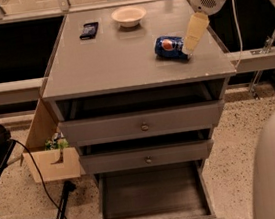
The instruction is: Place pepsi can into bottom drawer
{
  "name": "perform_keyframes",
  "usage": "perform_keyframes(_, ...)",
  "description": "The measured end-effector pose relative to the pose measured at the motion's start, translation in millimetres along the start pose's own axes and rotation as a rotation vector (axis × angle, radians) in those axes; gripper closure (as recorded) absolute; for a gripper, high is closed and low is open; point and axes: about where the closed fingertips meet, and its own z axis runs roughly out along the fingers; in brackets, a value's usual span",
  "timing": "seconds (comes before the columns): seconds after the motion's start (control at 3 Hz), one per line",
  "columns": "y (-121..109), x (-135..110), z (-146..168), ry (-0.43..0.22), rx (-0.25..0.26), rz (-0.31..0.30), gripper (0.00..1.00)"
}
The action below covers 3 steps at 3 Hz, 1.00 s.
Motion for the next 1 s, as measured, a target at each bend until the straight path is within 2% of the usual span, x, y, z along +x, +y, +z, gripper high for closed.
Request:
perform_keyframes(0.33,-13.8,1.9,29.1,0.000,-0.016,0.044,0.00)
perform_keyframes(0.67,-18.5,2.8,55.6,0.031,-0.033,0.057,0.00)
perform_keyframes(1.0,-13.1,-7.6,83.5,0.072,-0.055,0.017,0.00)
